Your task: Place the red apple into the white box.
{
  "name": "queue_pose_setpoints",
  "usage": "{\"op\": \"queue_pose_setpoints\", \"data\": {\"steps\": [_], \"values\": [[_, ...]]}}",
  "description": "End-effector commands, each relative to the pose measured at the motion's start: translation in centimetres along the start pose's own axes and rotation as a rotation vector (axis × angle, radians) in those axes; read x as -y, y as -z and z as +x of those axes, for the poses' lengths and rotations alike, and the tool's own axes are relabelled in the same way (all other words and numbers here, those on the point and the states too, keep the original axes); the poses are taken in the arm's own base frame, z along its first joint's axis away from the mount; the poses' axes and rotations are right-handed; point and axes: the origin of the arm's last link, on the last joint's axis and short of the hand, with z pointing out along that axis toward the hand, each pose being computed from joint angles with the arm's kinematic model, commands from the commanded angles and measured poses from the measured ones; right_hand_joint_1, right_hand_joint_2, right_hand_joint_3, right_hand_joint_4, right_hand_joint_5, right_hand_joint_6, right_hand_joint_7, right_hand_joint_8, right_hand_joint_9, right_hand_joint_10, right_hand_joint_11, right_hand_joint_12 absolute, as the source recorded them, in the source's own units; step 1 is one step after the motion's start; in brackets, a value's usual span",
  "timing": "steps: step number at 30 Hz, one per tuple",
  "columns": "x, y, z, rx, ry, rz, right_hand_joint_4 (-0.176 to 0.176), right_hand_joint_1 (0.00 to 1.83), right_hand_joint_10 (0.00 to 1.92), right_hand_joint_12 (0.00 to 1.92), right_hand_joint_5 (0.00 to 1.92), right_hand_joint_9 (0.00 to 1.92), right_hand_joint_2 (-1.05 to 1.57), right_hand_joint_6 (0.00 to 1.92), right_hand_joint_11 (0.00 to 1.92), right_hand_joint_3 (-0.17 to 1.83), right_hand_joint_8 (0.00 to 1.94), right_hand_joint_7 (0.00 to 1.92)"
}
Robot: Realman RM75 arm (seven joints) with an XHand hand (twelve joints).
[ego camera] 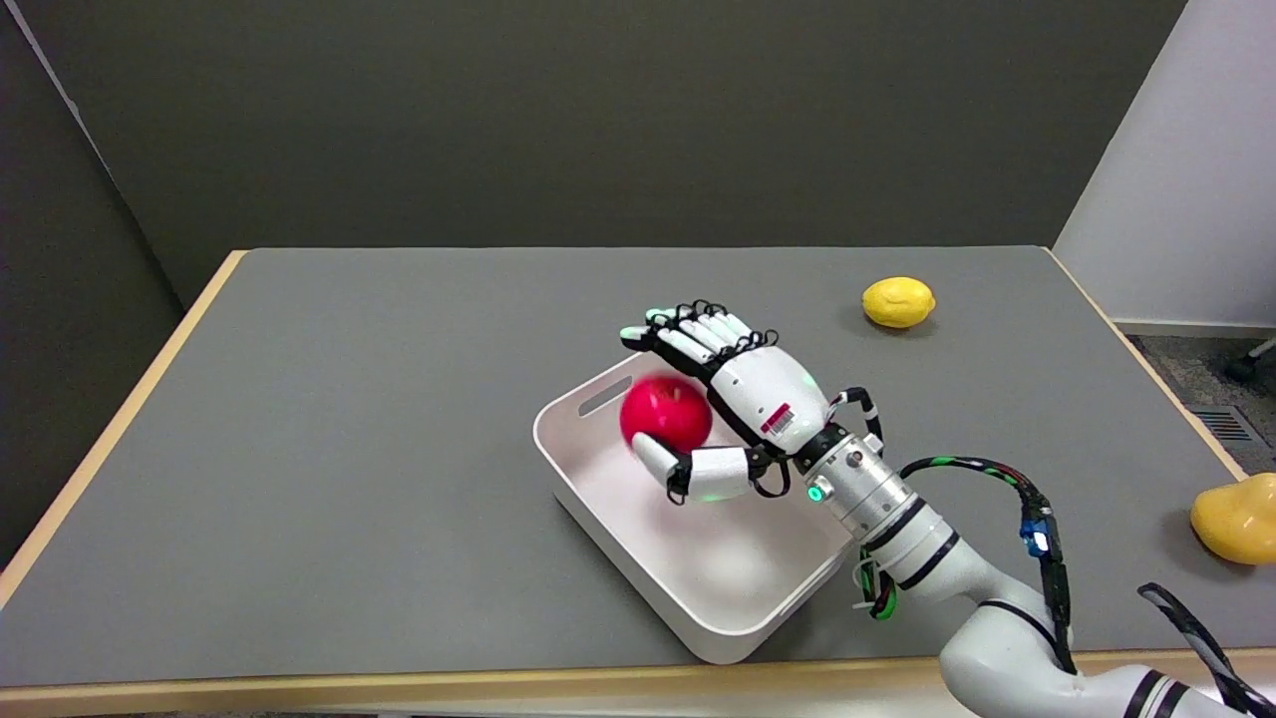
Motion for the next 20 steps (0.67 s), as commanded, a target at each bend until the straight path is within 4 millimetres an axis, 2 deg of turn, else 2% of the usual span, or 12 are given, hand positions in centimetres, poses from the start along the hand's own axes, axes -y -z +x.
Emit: {"op": "queue_pose_setpoints", "data": {"steps": [1, 5, 7, 8, 12, 16, 18, 20], "values": [[1.2, 0.0, -0.2, 0.014, -0.096, -0.002, 0.096, 0.24, 0.35, 1.06, 0.13, 0.00, 0.58, 0.43, 0.00, 0.93, 0.13, 0.02], [1.8, -0.1, 1.2, -0.038, -0.067, 0.033, 0.094, 0.24, 0.30, 1.02, 0.12, 0.00, 0.59, 0.44, 0.00, 0.94, 0.14, 0.00], [1.3, 0.0, 2.6, -0.090, 0.004, 0.043, 0.094, 0.25, 0.28, 1.01, 0.12, 0.00, 0.59, 0.44, 0.00, 0.94, 0.13, 0.00], [1.9, 0.0, 3.4, -0.126, -0.003, 0.056, 0.094, 0.25, 0.28, 1.00, 0.12, 0.00, 0.58, 0.44, 0.00, 0.94, 0.13, 0.00], [1.7, 0.4, 7.0, -0.225, 0.131, 0.070, 0.090, 0.24, 0.29, 1.00, 0.13, 0.00, 0.57, 0.45, 0.00, 0.92, 0.13, 0.01], [1.7, 1.0, 9.4, -0.267, 0.244, 0.070, 0.084, 0.25, 0.30, 1.01, 0.14, 0.00, 0.56, 0.45, 0.00, 0.92, 0.15, 0.04], [1.8, 1.1, 10.4, -0.291, 0.285, 0.069, 0.077, 0.40, 0.30, 0.95, 0.14, 0.02, 0.57, 0.49, 0.00, 0.98, 0.20, 0.06], [2.0, 1.3, 11.0, -0.309, 0.306, 0.071, 0.075, 0.43, 0.30, 0.94, 0.13, 0.02, 0.58, 0.50, 0.01, 1.00, 0.21, 0.06]]}}
